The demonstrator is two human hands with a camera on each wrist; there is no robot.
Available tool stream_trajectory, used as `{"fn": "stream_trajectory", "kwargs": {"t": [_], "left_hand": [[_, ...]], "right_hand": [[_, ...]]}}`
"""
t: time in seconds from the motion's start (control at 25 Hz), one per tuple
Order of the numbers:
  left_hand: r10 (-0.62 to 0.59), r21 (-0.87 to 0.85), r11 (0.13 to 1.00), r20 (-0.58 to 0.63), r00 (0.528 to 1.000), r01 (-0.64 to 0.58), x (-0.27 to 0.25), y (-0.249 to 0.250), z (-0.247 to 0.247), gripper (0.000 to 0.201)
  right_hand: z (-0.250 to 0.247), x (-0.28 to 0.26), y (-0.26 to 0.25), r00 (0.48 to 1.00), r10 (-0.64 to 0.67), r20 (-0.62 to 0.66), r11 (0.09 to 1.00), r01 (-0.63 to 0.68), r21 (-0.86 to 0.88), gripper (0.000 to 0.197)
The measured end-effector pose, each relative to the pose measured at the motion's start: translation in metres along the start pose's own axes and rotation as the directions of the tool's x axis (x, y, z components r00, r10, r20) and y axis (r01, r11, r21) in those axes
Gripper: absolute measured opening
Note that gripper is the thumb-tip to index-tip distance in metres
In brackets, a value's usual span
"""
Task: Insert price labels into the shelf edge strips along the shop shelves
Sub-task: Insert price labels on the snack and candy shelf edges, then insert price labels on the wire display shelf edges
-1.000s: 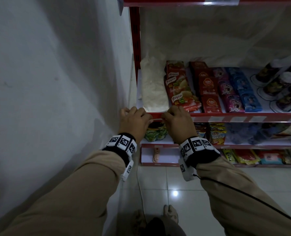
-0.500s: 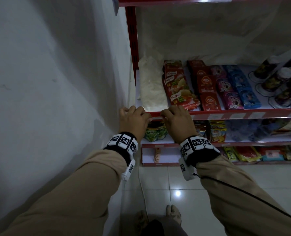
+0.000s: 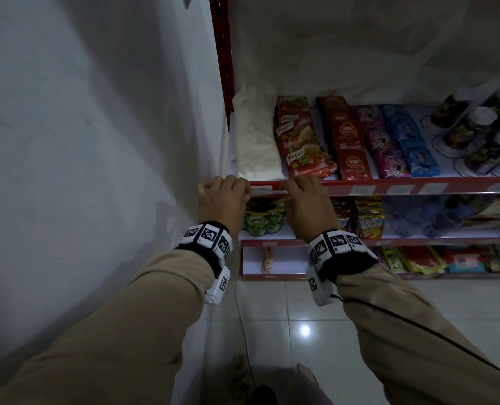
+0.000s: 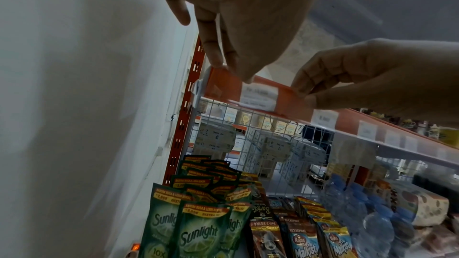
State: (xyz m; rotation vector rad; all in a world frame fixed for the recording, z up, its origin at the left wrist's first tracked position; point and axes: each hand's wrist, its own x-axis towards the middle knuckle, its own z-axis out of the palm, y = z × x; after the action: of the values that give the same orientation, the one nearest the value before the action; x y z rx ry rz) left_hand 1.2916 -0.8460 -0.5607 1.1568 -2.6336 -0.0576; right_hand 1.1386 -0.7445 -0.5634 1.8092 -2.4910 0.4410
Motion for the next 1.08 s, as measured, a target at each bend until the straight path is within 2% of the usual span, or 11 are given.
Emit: {"fn": "stream_trajectory", "kwargs": {"t": [0.16, 0.28, 0.4, 0.56, 0.76, 0.88, 1.08], "left_hand": [[-0.074, 0.012, 0.997, 0.015, 0.997, 0.074, -0.011, 0.011, 0.000, 0.029], [-0.131, -0.031, 0.991, 0.034, 0.991, 0.132, -0.021, 0.021, 0.001, 0.044], [-0.140, -0.106, 0.982, 0.135, 0.981, 0.155, -0.031, 0.032, 0.005, 0.058], [-0.174, -0.115, 0.974, 0.172, 0.970, 0.195, -0.046, 0.040, 0.025, 0.052], [-0.183, -0.099, 0.973, 0.227, 0.957, 0.209, -0.067, 0.041, 0.078, 0.040], [-0.171, -0.048, 0.980, 0.271, 0.947, 0.191, -0.078, 0.030, 0.127, 0.042], [-0.201, -0.035, 0.975, 0.272, 0.941, 0.218, -0.086, 0.004, 0.223, 0.048]], "right_hand": [[0.000, -0.013, 0.005, 0.999, -0.024, -0.039, 1.000, 0.024, -0.003, 0.045], [-0.002, -0.023, 0.013, 0.998, -0.051, 0.025, 0.999, 0.051, -0.010, 0.055], [-0.004, -0.032, 0.029, 0.994, -0.074, 0.079, 0.997, 0.074, 0.002, 0.054], [0.011, -0.042, 0.046, 0.980, -0.104, 0.170, 0.993, 0.111, -0.031, 0.047], [0.068, -0.062, 0.059, 0.967, -0.128, 0.222, 0.991, 0.119, 0.054, 0.045], [0.121, -0.076, 0.063, 0.962, -0.116, 0.248, 0.993, 0.106, 0.054, 0.043], [0.223, -0.084, 0.071, 0.967, -0.106, 0.233, 0.994, 0.104, 0.020, 0.044]]}}
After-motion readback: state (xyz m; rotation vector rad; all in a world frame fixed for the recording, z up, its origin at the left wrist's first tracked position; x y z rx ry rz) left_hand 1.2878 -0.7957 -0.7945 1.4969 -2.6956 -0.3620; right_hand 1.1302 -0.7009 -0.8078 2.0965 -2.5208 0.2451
